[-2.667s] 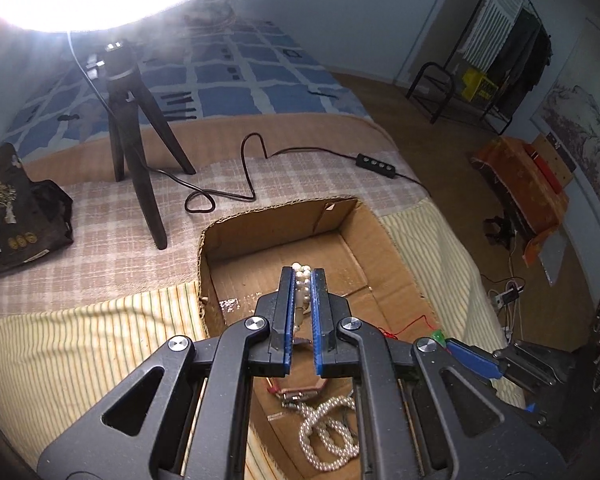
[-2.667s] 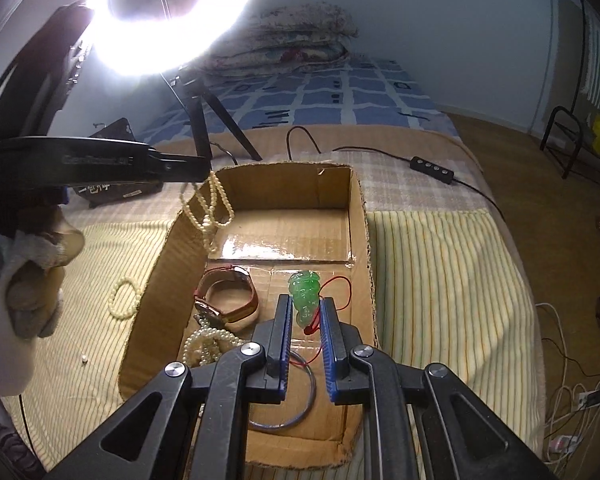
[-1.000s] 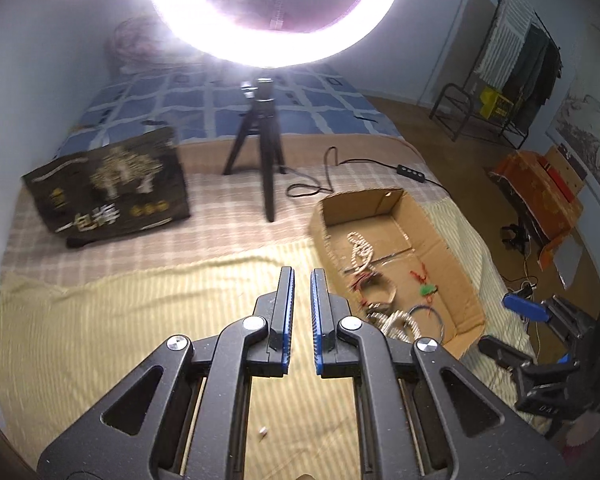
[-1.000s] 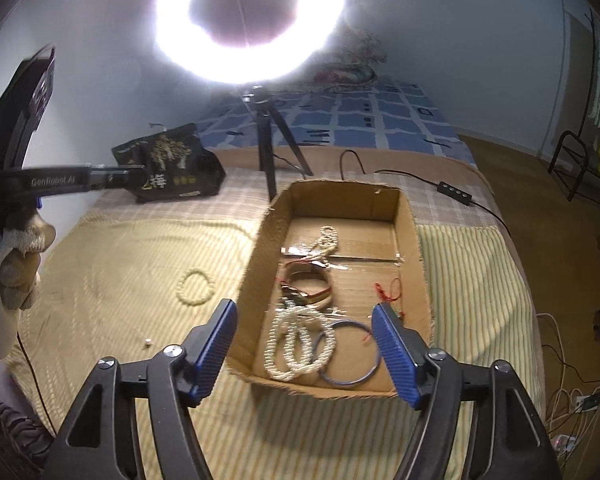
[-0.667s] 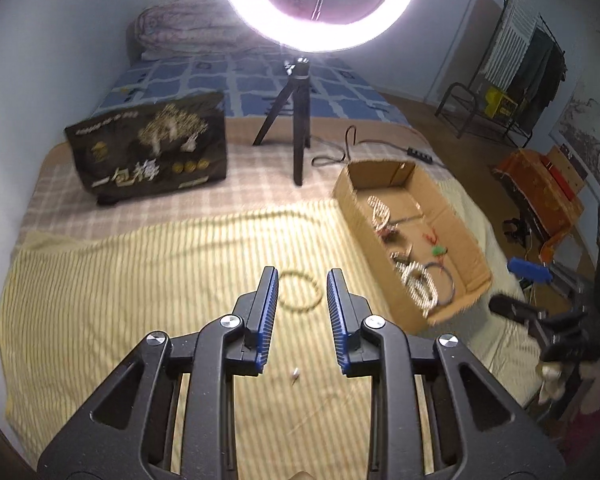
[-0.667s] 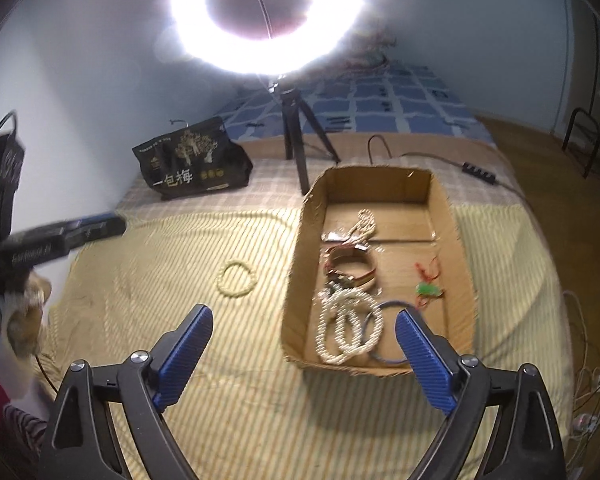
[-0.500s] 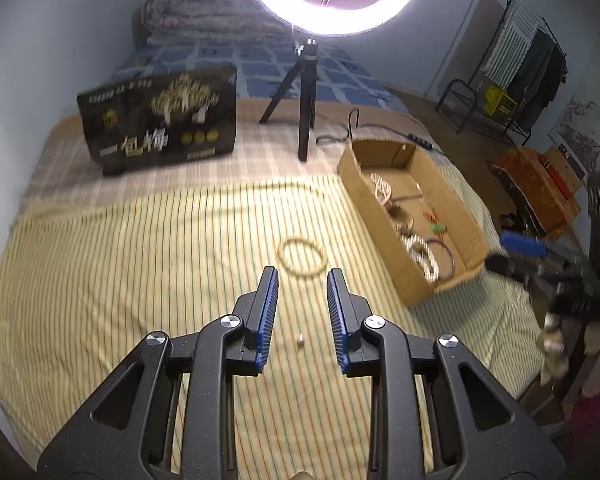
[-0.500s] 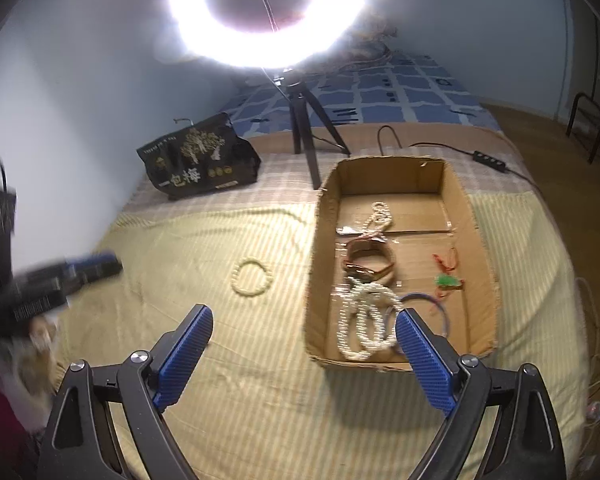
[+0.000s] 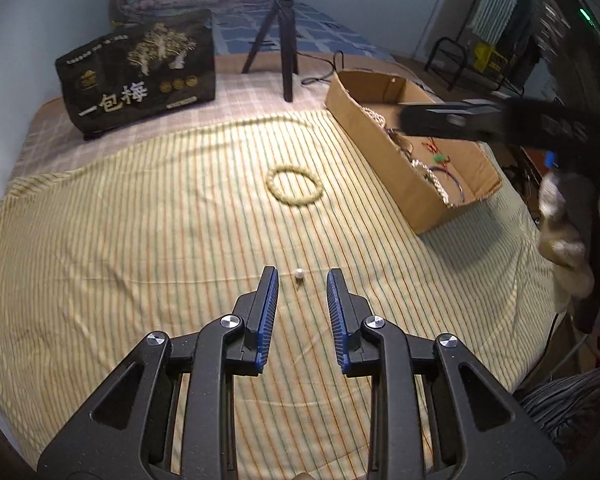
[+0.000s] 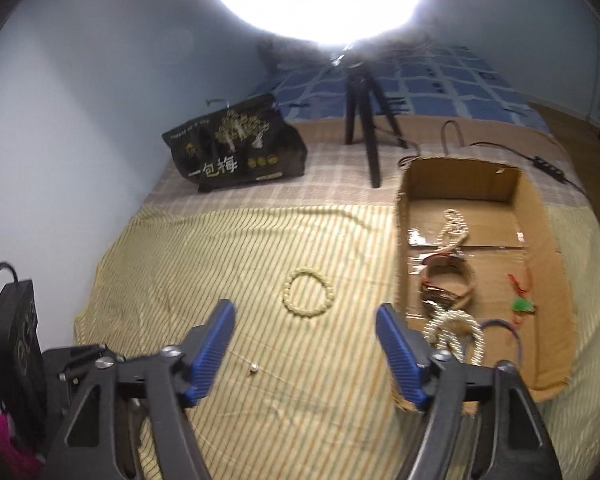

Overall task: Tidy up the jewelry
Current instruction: 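Move right tool to the cream bead bracelet while left tool approaches the single pearl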

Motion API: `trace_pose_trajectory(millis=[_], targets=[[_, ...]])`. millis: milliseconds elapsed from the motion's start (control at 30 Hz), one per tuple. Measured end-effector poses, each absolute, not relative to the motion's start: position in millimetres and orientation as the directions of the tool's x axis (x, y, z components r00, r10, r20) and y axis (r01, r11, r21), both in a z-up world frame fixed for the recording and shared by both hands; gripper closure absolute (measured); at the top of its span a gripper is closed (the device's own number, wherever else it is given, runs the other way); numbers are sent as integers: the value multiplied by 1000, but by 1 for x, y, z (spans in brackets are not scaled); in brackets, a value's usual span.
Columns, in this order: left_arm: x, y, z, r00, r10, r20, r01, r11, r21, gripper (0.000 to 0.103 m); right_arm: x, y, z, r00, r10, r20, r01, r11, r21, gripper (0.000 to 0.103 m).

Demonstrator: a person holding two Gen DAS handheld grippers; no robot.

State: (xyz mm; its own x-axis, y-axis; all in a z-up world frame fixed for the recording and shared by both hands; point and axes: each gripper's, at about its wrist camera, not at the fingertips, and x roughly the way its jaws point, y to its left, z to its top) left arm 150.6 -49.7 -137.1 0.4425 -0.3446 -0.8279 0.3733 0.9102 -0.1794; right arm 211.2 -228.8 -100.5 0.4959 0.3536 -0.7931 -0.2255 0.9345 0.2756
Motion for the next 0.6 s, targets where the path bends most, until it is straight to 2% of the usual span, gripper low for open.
trace_pose_trajectory(millis=[67,267,600], targets=[[150,-53,-144,432,-347,-832,373,909,-186,79,221,-221,-111,464,366,-807,-238,929,284,44],[151,-58,-164,391,-349,-851,372,906,-200,79,246,-207,-141,406,334,-851,-233,938,257,58],[162,-68,-183,373,-327,-868,375,909,-181,79,274,-198,-185,350,276,-895,-202,955,215,68]])
